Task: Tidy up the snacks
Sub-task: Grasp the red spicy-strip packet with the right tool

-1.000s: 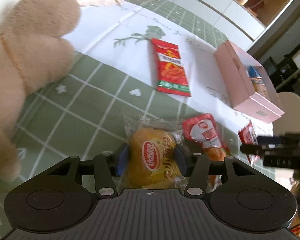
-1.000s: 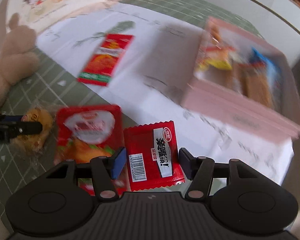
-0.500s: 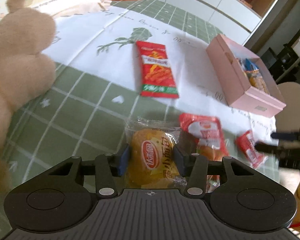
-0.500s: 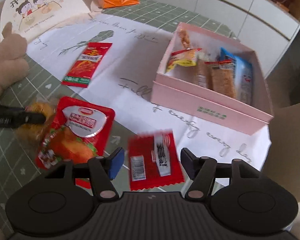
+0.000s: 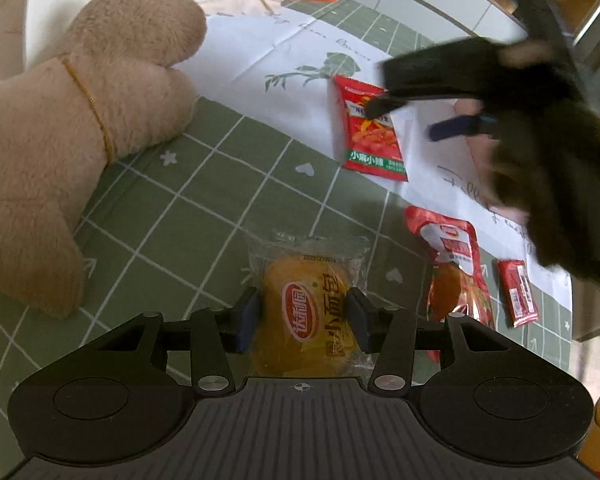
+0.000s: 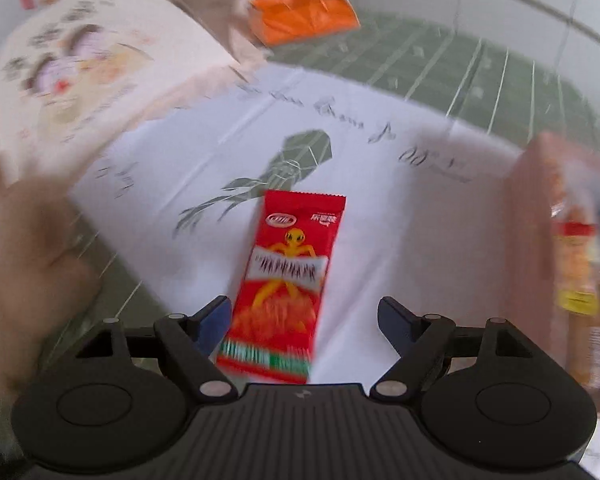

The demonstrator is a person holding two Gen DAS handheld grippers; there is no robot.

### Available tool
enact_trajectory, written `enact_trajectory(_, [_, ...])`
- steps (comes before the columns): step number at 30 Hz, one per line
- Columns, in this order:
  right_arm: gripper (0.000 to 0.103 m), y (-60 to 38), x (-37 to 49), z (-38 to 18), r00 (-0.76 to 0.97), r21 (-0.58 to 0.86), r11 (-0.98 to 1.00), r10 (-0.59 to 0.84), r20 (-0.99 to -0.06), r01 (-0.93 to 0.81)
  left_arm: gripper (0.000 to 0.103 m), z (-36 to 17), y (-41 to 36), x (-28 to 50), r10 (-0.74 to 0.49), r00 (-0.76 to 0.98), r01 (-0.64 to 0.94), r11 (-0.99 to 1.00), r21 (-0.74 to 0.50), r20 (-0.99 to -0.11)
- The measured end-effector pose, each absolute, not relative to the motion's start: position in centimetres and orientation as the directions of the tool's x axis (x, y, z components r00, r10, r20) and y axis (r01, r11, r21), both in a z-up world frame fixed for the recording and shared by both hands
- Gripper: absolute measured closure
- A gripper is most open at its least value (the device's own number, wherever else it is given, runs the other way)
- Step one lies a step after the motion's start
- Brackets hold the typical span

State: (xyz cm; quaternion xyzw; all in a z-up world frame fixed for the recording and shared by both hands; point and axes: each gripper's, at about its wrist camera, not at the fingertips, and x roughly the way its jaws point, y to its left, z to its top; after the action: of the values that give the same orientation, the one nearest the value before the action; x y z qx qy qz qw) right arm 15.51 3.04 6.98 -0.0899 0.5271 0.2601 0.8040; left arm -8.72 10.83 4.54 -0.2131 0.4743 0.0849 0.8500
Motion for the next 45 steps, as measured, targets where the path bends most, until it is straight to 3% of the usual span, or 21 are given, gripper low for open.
enact_trajectory(4, [0.018,5.3,16.8,5.0,0.337,0.072,0.875,0.259,-0.905,-0.478,0.050,4.4,10.9,-9.3,-0.070,0.543,-0.351,0.886,-0.302,-0.837])
enact_trajectory(8, [0.019,6.2,14.4,5.1,0.286,0.050,0.814,0.260,-0.923,-0.578,0.048,4.2,11.3,-9.3,-0.088,0.543,-0.352,0.879,-0.322,-0.835])
enact_trajectory(10, [0.033,6.6,12.6,5.1,0.286,0.002,0.769,0.240,-0.928,-0.639,0.046,4.1,11.2,-9.0,-0.091,0.544,-0.332,0.889,-0.314,-0.834])
enact_trajectory(16, [0.050,4.8,10.9,6.3,0.282,0.010,0.745,0.265,-0.922,-0.667,0.042,4.0,10.7,-8.5,-0.098,0.530,-0.300,0.908,-0.294,-0.842])
enact_trajectory(23, [0.055,0.2,8.1,10.9,0.262,0.136,0.746,0.390,-0.883,-0.652,0.042,3.9,10.6,-8.3,-0.105,0.538,-0.279,0.914,-0.294,-0.837])
enact_trajectory(25, [0.090,-1.6,7.1,11.5,0.262,0.142,0.753,0.389,-0.883,-0.642,0.042,3.8,10.5,-8.1,-0.108,0.541,-0.276,0.914,-0.298,-0.834])
enact_trajectory(32, [0.088,-8.5,4.4,11.0,0.246,0.118,0.791,0.323,-0.914,-0.600,0.042,3.9,10.1,-7.3,-0.110,0.553,-0.253,0.922,-0.292,-0.826])
enact_trajectory(33, [0.079,-8.9,4.4,11.0,0.248,0.117,0.792,0.322,-0.914,-0.599,0.042,3.9,10.0,-7.3,-0.105,0.551,-0.255,0.924,-0.286,-0.828])
enact_trajectory(34, [0.061,-9.0,4.5,11.0,0.252,0.121,0.796,0.326,-0.911,-0.593,0.042,4.0,9.9,-7.3,-0.101,0.549,-0.257,0.924,-0.282,-0.830])
enact_trajectory(36, [0.036,-8.6,5.2,10.9,0.273,0.135,0.801,0.350,-0.896,-0.583,0.043,4.1,9.5,-7.5,-0.090,0.543,-0.269,0.923,-0.274,-0.835])
enact_trajectory(43, [0.033,-2.1,8.8,7.9,0.192,0.247,0.819,0.393,-0.899,-0.517,0.043,4.4,8.3,-8.7,-0.066,0.525,-0.304,0.917,-0.260,-0.848])
enact_trajectory(45, [0.033,0.0,9.3,6.9,0.204,0.216,0.833,0.361,-0.910,-0.509,0.043,4.4,8.3,-8.8,-0.063,0.527,-0.313,0.913,-0.262,-0.848])
